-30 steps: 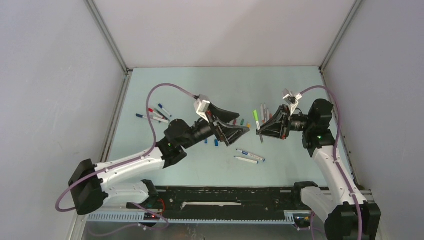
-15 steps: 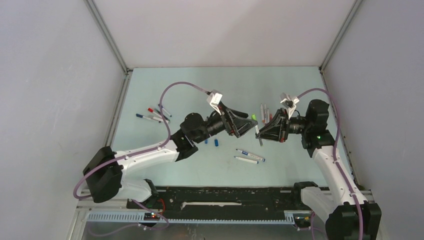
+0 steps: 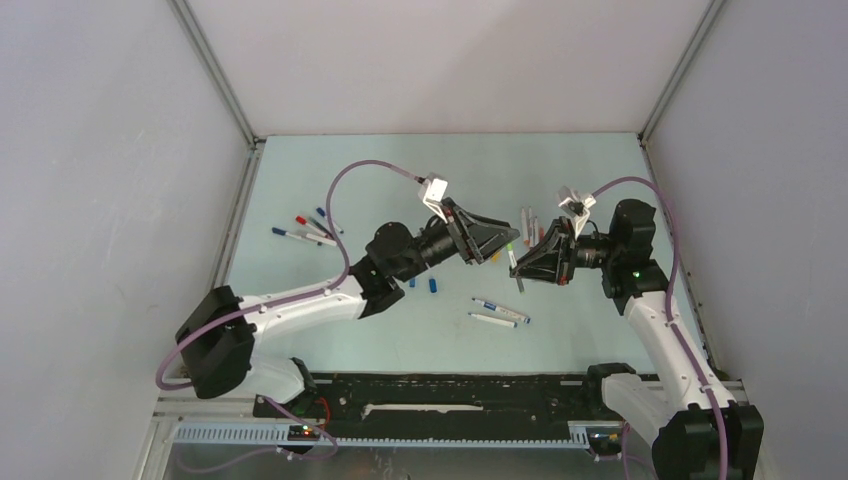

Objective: Open the pen caps
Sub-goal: Open the pen cap from the pen.

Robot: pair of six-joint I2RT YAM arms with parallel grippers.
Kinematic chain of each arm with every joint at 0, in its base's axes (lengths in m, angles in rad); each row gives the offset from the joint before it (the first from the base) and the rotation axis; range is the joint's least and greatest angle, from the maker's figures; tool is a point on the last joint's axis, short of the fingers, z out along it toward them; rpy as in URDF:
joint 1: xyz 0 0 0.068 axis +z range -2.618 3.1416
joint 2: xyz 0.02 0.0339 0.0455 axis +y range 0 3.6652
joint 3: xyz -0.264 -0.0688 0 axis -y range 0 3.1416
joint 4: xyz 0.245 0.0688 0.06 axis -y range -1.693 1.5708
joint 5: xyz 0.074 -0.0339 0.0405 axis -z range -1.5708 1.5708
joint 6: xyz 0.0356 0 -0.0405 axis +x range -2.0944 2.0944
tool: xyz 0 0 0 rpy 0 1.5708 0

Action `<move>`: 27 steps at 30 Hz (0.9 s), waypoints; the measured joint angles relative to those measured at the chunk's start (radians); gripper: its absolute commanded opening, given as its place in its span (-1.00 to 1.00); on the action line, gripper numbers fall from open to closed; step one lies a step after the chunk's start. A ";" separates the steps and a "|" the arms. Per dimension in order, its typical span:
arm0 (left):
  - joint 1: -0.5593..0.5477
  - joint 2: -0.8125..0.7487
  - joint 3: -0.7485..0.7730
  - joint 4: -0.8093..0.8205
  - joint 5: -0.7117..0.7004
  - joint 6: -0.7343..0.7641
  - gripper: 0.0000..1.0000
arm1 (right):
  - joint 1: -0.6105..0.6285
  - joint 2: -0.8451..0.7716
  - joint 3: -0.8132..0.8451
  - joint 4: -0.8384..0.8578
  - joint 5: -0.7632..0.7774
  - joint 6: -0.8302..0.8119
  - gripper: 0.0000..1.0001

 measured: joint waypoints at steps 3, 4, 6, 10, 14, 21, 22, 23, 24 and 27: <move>-0.005 0.012 0.000 0.006 0.009 -0.005 -0.18 | 0.000 0.001 0.000 0.000 0.004 0.000 -1.00; -0.007 0.017 0.000 0.008 0.013 -0.007 -0.25 | 0.000 0.002 0.000 -0.001 0.005 0.000 -1.00; -0.009 0.025 0.000 0.008 0.026 -0.009 -0.49 | 0.000 0.002 0.000 -0.001 0.008 0.001 -1.00; -0.010 0.036 0.009 0.007 0.043 -0.002 -1.00 | 0.000 0.003 -0.001 -0.005 0.014 0.004 -1.00; -0.010 0.037 0.010 0.004 0.050 0.014 -1.00 | 0.000 0.005 -0.001 -0.008 0.018 0.006 -0.77; -0.011 0.038 0.014 0.003 0.053 0.035 -1.00 | 0.005 0.008 -0.001 -0.013 0.027 0.003 -0.21; -0.012 0.040 0.018 0.007 0.054 0.035 -1.00 | 0.005 0.008 -0.002 -0.011 0.028 0.007 -0.21; -0.012 0.043 0.022 0.011 0.056 0.034 -1.00 | 0.005 0.008 -0.004 -0.007 0.029 0.010 -0.21; -0.012 0.048 0.028 0.018 0.056 0.032 -1.00 | 0.005 0.008 -0.006 -0.003 0.030 0.013 -0.23; -0.013 0.056 0.035 0.027 0.060 0.028 -1.00 | 0.005 0.008 -0.009 0.005 0.033 0.021 -0.54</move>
